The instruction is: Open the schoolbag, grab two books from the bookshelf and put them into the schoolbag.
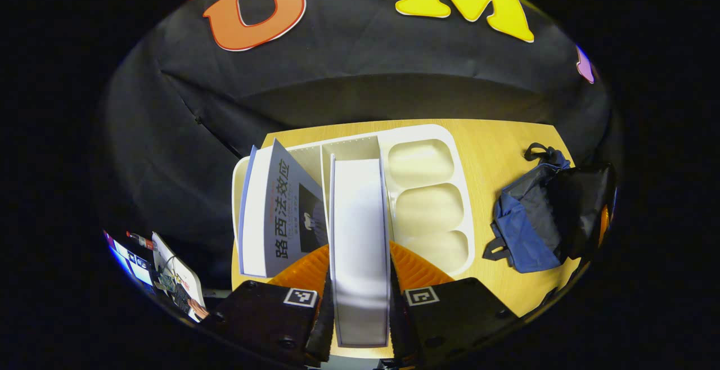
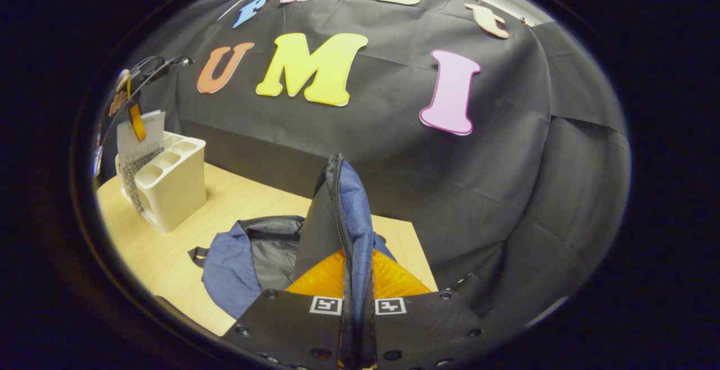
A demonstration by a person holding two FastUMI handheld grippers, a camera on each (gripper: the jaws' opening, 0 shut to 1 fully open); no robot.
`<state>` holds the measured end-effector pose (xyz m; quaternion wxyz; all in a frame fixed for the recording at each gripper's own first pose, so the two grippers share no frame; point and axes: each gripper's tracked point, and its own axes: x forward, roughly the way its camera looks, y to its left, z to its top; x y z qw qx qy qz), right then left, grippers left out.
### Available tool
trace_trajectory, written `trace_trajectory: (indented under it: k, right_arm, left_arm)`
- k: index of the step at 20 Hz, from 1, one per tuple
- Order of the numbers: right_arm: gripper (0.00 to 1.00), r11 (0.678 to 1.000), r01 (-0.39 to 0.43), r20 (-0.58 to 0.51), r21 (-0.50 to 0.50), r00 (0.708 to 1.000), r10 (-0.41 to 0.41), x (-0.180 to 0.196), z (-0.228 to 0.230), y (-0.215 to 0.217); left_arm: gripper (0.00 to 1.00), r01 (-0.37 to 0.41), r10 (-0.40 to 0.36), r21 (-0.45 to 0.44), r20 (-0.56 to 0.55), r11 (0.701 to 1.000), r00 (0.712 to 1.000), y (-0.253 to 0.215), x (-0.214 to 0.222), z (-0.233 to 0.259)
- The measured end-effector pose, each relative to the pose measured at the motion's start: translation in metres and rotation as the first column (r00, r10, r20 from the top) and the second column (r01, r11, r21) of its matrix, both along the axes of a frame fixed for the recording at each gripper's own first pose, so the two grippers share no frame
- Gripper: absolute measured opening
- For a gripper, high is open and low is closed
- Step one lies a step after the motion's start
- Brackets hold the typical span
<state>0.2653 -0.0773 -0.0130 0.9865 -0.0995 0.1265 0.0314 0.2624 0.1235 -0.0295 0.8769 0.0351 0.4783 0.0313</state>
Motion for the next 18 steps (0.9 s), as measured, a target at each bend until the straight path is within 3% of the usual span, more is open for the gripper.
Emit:
trace_trajectory:
  k: [4, 11, 14, 18]
  right_arm:
    - [0.07, 1.0, -0.009, -0.016, 0.024, 1.0, 0.009, 0.0, -0.005, 0.01]
    - [0.07, 0.999, -0.035, -0.029, 0.025, 0.999, 0.035, -0.004, -0.017, 0.024]
    - [0.07, 0.999, -0.033, -0.032, 0.021, 0.999, 0.033, -0.006, -0.019, 0.025]
    - [0.07, 0.999, -0.025, -0.042, 0.022, 0.999, 0.026, -0.005, -0.02, 0.027]
  left_arm:
    - [0.42, -0.025, 0.026, -0.02, 0.034, 0.999, 0.999, 0.007, -0.035, 0.011]
    - [0.42, -0.075, 0.095, -0.177, 0.108, 0.981, 0.99, 0.009, -0.103, 0.018]
    - [0.42, -0.099, 0.133, -0.256, 0.118, 0.961, 0.984, 0.009, -0.127, 0.012]
    - [0.42, -0.132, 0.188, -0.387, 0.111, 0.912, 0.976, -0.006, -0.15, 0.005]
